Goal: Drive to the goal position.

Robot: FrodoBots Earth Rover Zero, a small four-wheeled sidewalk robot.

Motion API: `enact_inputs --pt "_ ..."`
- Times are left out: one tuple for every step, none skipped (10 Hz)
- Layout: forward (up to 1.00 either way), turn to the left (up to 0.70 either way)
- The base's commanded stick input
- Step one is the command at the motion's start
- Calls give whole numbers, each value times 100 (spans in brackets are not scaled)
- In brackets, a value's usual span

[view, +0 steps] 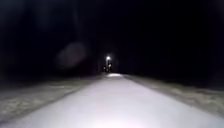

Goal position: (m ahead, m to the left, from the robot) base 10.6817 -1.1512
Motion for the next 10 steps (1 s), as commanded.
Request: enact_inputs --pt "70 0" --pt "70 0" --pt "70 0" --pt "70 0" --pt "70 3" --pt "70 9" --pt "70 3" --pt "70 0" --pt "70 0" --pt "70 0"
